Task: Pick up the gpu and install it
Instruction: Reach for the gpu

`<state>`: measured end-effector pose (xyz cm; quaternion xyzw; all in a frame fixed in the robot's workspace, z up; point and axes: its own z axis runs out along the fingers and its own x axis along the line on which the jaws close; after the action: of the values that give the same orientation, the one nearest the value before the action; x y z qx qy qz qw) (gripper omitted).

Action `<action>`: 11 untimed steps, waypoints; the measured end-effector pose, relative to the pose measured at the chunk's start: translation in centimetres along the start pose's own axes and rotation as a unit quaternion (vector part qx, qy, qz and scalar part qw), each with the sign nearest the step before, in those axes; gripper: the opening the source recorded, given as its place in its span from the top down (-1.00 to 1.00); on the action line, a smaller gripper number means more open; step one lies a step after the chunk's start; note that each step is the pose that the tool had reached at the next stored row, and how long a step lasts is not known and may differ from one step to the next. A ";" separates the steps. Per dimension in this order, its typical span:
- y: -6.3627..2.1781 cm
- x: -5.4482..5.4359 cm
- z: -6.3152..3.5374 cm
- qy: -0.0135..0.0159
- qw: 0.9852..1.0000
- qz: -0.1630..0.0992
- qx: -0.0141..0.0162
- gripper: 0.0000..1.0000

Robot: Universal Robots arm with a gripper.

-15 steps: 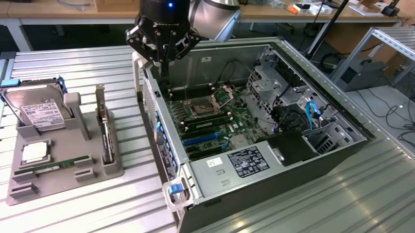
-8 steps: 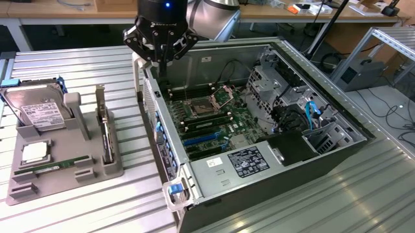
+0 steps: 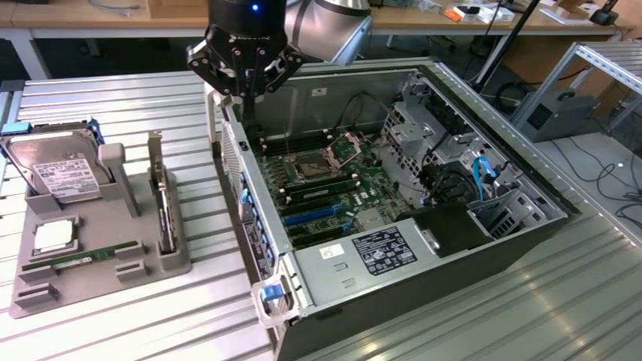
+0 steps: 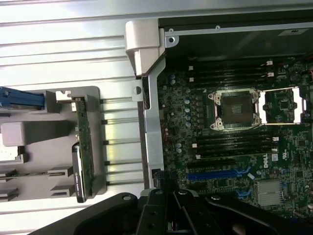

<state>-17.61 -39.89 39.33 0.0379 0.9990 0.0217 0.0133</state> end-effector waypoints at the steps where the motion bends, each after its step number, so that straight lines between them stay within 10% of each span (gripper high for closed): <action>1: 0.00 0.0 0.00 0.000 1.000 0.000 0.000 0.79; 11: -0.03 0.5 -0.02 0.000 1.000 0.000 0.000 0.79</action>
<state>-18.08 -39.89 39.34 0.0379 0.9990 0.0217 0.0132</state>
